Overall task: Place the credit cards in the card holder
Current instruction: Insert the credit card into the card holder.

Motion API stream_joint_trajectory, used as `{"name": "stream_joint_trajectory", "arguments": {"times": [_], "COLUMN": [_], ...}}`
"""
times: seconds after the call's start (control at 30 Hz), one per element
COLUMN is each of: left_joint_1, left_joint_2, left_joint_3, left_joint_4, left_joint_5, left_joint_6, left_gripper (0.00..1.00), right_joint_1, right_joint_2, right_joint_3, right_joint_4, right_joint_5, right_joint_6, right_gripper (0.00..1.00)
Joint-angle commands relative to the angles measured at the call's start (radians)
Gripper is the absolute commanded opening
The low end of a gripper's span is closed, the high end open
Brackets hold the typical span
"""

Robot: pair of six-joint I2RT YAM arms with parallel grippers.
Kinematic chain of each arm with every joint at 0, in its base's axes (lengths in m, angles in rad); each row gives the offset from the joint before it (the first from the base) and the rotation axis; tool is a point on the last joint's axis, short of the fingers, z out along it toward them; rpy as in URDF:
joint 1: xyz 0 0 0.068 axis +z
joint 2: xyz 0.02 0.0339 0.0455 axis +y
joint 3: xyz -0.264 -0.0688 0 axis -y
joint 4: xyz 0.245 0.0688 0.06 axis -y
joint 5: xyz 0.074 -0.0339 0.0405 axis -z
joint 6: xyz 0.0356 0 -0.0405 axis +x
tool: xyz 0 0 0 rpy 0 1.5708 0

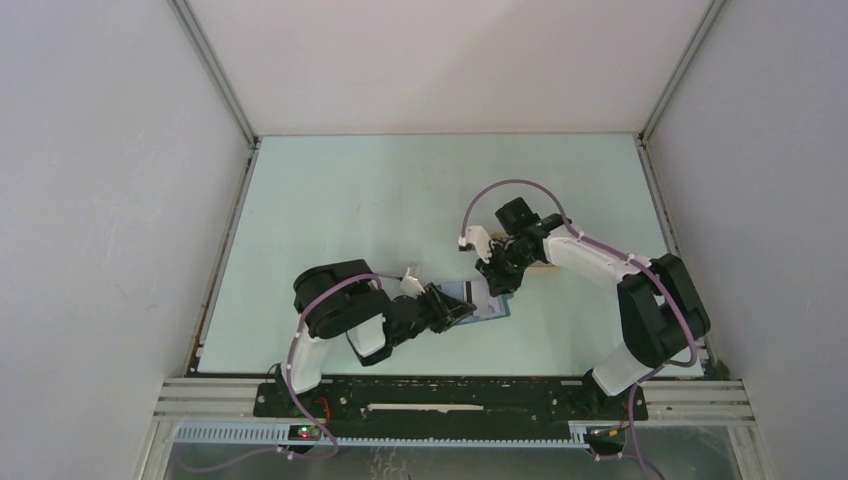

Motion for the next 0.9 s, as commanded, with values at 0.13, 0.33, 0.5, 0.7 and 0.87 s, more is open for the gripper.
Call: {"name": "stream_joint_trajectory", "arguments": {"times": [0.13, 0.33, 0.5, 0.7, 0.87], "left_joint_1": [0.007, 0.011, 0.015, 0.017, 0.019], "left_joint_2": [-0.003, -0.019, -0.017, -0.021, -0.012], "left_joint_3": [0.007, 0.001, 0.01, 0.015, 0.025], "left_joint_4": [0.014, 0.013, 0.005, -0.002, -0.004], "left_joint_5": [0.009, 0.007, 0.018, 0.016, 0.022], "left_joint_6": [0.045, 0.073, 0.094, 0.107, 0.104], "left_gripper": [0.39, 0.42, 0.43, 0.47, 0.48], "right_joint_1": [-0.093, -0.085, -0.012, 0.043, 0.098], "right_joint_2": [-0.027, 0.066, 0.137, 0.194, 0.205], "right_joint_3": [0.051, 0.07, 0.119, 0.146, 0.151], "right_joint_4": [0.116, 0.247, 0.256, 0.245, 0.241], "right_joint_5": [-0.367, -0.325, -0.267, -0.102, -0.003], "right_joint_6": [0.292, 0.632, 0.759, 0.847, 0.862], "right_gripper": [0.2, 0.21, 0.2, 0.19, 0.19]}}
